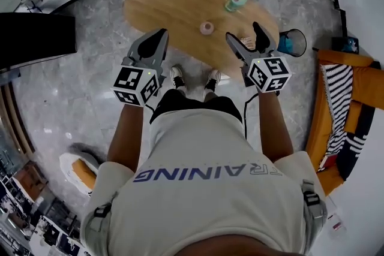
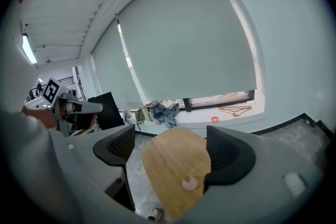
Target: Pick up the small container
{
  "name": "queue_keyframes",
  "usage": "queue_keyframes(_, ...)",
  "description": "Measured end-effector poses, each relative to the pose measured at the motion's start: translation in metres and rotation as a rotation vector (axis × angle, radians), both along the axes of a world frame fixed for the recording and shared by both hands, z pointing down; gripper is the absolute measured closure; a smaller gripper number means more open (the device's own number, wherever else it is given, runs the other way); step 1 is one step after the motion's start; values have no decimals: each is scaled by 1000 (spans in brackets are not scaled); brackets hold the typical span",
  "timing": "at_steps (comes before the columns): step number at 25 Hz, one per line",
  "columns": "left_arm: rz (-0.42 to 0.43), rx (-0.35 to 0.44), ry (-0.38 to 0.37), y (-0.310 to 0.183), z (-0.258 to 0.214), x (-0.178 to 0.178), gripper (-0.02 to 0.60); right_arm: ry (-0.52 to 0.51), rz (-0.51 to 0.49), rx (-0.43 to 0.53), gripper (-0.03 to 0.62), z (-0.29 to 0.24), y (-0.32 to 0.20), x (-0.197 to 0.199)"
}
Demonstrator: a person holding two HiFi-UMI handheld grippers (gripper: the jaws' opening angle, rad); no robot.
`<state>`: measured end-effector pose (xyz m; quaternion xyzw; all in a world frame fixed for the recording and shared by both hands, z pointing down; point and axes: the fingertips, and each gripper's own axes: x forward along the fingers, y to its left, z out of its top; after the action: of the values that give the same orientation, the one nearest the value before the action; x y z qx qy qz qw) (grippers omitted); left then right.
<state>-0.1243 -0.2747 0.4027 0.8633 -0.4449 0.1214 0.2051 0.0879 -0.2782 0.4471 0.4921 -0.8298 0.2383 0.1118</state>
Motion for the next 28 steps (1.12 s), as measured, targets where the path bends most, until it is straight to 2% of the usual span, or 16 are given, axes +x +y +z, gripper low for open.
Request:
queue_keyframes(5,-3,-71,-13,5,50,2,581,38,-61,-83,160,62,1,-19)
queue_keyframes(12,-26,-181,-51,5,138,6,581,113,-88,-201,168,189,-7,-34)
queue_keyframes(18,-35,-188,-56,-11,168,7,581,126,-79,-231,180,242,-24,-39)
queue_keyframes(28,-63,-221,-50,-42,233,11,581,203,-134,-320,163,345,-43,-54)
